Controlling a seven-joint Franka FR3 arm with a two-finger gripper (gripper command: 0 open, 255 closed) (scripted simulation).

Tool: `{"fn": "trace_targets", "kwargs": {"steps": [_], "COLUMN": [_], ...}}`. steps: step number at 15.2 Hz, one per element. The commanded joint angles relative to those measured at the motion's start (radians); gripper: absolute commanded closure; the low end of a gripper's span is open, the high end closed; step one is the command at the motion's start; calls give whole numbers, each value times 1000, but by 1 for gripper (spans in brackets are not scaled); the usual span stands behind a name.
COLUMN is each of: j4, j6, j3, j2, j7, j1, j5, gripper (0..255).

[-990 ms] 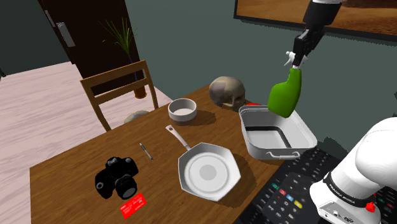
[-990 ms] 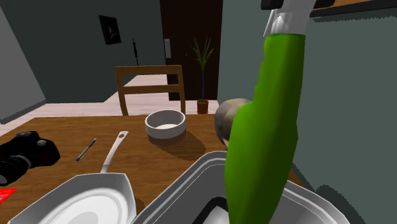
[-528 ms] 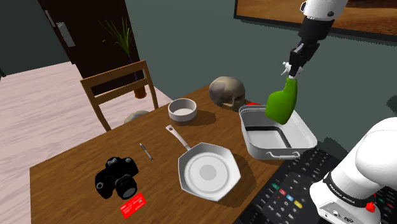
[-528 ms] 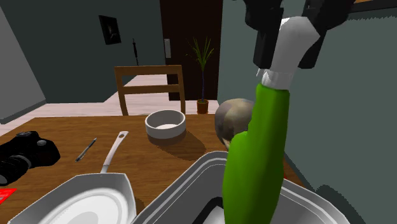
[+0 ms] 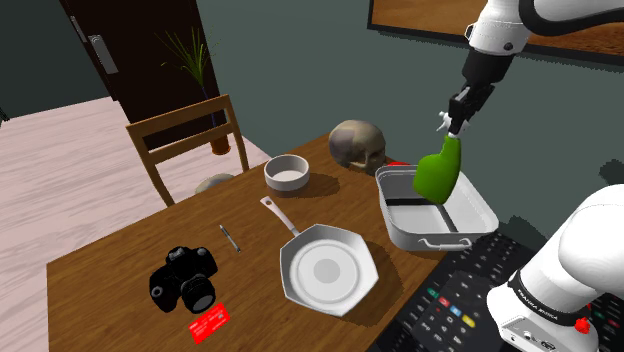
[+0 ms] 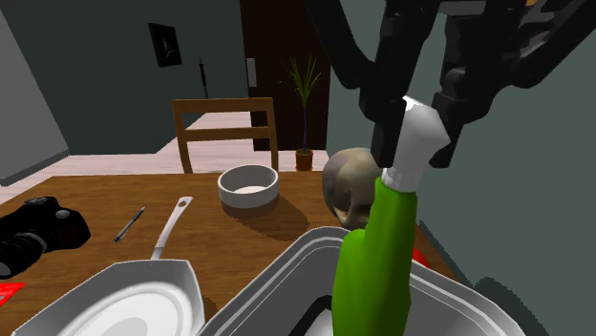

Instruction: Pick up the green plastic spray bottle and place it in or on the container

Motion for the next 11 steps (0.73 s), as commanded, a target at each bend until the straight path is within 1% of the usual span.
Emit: {"fn": "trace_targets", "kwargs": {"steps": [1, 6, 7, 11], "j4": [-3, -3, -3, -3], "j6": [2, 2, 2, 2], "j3": [0, 0, 0, 0], "j2": [-2, -2, -2, -2], "j7": [0, 0, 0, 0], "j1": [0, 0, 0, 0], "j5": [0, 0, 0, 0], "gripper": [255, 255, 0, 0]}}
